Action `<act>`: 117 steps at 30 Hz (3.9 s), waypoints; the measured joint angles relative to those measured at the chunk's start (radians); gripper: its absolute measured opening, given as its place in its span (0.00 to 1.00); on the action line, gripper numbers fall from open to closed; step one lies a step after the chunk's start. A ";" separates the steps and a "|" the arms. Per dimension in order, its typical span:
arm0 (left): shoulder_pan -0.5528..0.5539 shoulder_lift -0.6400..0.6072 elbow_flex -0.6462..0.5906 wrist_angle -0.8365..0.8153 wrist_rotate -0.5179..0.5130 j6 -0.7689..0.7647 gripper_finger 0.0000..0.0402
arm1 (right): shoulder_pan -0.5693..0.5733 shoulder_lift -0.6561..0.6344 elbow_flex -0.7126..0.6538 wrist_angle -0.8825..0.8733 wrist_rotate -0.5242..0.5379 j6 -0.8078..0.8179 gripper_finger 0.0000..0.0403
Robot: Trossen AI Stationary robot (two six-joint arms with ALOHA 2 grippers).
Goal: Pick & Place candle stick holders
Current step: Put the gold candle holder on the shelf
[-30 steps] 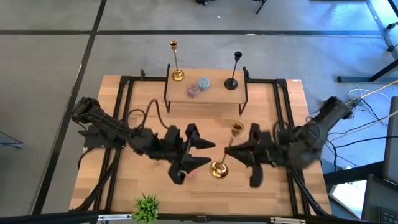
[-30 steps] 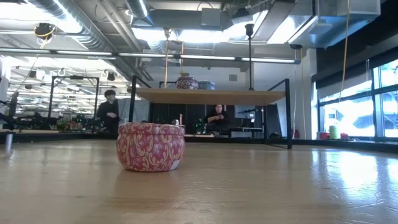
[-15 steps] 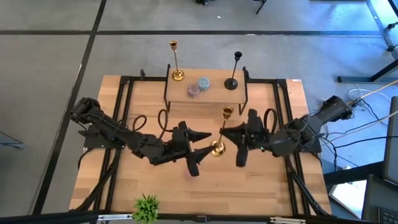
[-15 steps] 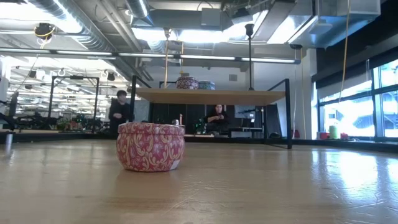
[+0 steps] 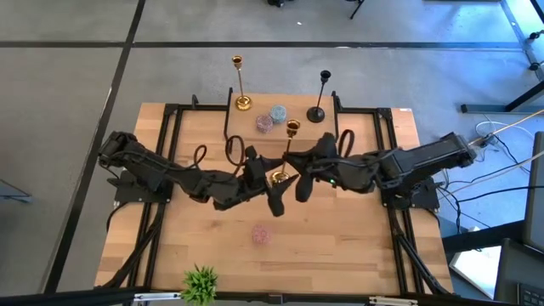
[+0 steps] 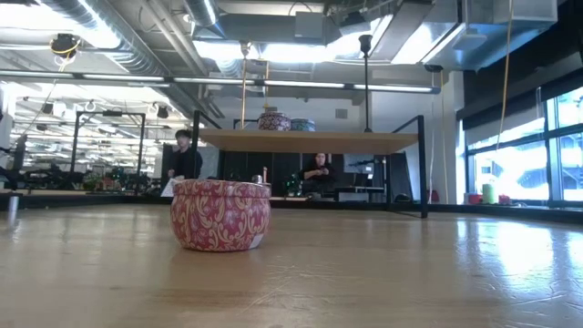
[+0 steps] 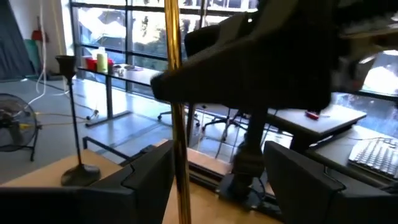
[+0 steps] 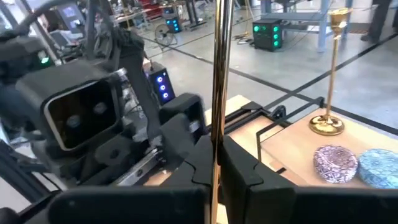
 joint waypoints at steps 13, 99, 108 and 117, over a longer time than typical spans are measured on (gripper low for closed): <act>0.048 -0.086 0.000 -0.280 0.066 -0.151 0.15 | -0.052 0.012 0.000 -0.003 -0.039 -0.088 0.02; 0.635 -0.474 -0.540 -0.296 0.276 -0.146 0.02 | 0.129 -0.018 0.000 -0.056 0.041 -0.087 0.44; 0.678 -0.470 -0.552 -0.285 0.305 -0.131 0.02 | 0.129 -0.018 0.000 -0.058 0.033 -0.087 0.44; 0.688 -0.470 -0.575 -0.261 0.332 -0.124 0.02 | 0.129 -0.018 0.000 -0.066 0.032 -0.087 0.44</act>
